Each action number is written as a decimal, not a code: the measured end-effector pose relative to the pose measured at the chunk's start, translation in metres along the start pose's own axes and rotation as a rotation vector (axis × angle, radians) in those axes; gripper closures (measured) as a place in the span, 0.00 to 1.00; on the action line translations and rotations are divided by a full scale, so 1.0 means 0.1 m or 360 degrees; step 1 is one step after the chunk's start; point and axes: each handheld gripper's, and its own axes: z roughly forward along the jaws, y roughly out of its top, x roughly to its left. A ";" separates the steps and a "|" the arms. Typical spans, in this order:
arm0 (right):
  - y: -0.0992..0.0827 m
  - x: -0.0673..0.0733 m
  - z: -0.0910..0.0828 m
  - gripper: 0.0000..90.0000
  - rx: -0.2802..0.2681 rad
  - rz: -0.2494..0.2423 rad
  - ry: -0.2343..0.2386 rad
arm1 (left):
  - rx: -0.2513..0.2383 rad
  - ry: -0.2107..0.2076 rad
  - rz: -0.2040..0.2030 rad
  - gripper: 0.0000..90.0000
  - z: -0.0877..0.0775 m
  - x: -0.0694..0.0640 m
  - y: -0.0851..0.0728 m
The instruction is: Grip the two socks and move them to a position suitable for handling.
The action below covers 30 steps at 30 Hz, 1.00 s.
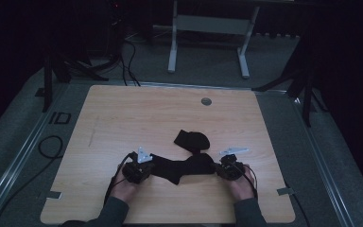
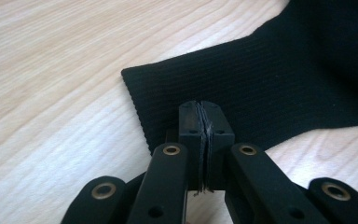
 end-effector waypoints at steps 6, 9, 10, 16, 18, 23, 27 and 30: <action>-0.01 -0.03 -0.02 0.94 0.0002 0.0006 0.0009 | 0.0008 0.0082 -0.0033 0.97 -0.02 0.08 -0.01; -0.01 -0.02 -0.02 0.93 0.0012 -0.0001 0.0009 | 0.0007 0.0101 -0.0055 0.96 -0.03 0.11 -0.01; -0.01 -0.02 -0.03 0.93 0.0019 -0.0001 0.0014 | 0.0006 0.0113 -0.0059 0.95 -0.03 0.13 -0.01; -0.01 -0.02 -0.04 0.90 0.0046 -0.0035 0.0034 | -0.0039 0.0073 -0.0093 0.82 -0.07 0.15 -0.01; 0.01 0.00 -0.04 0.88 0.0063 -0.0029 0.0013 | -0.0066 0.0051 -0.0103 0.79 -0.09 0.17 -0.01; 0.03 0.06 -0.05 0.84 0.0065 -0.0064 -0.0003 | -0.0140 0.0009 -0.0146 0.74 -0.17 0.22 -0.01; 0.07 0.10 -0.09 0.76 0.0011 -0.0073 -0.0009 | -0.0167 0.0012 -0.0191 0.72 -0.20 0.27 -0.02; 0.08 0.11 -0.12 0.73 -0.0019 -0.0075 -0.0003 | -0.0172 0.0010 -0.0198 0.71 -0.20 0.29 -0.02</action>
